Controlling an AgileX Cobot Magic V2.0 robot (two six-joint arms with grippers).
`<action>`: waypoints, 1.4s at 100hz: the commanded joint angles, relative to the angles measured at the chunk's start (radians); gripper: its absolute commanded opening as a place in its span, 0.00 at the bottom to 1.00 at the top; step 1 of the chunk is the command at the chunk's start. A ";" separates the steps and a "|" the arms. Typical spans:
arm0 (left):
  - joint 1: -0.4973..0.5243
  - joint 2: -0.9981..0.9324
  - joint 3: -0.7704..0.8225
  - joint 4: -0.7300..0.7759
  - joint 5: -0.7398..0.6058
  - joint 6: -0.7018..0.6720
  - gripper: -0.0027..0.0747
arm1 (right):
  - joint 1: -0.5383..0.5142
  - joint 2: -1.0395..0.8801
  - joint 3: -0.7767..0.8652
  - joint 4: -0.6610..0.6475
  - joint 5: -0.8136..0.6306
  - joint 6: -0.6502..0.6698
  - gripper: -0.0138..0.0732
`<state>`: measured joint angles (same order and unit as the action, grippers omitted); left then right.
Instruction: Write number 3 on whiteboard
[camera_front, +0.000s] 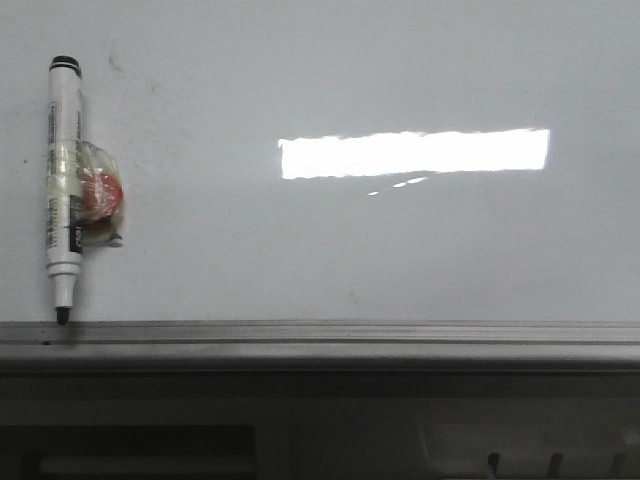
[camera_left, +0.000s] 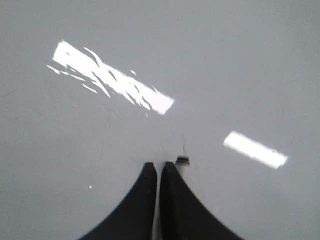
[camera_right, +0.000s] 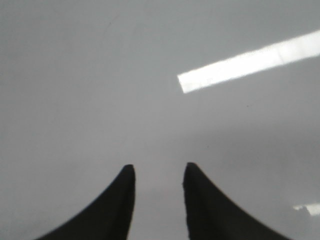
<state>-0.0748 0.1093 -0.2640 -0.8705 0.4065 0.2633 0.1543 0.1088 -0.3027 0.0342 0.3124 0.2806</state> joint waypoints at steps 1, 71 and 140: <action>0.004 0.119 -0.145 0.240 0.156 0.008 0.06 | -0.004 0.079 -0.097 -0.003 0.024 -0.007 0.64; -0.257 0.725 -0.472 0.172 0.479 0.030 0.26 | -0.004 0.217 -0.203 -0.003 0.144 -0.007 0.69; -0.507 0.923 -0.472 0.490 0.190 -0.326 0.54 | -0.004 0.217 -0.203 -0.003 0.201 -0.007 0.69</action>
<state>-0.5729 0.9996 -0.7049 -0.3680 0.6609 -0.0505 0.1543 0.3079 -0.4681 0.0342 0.5782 0.2805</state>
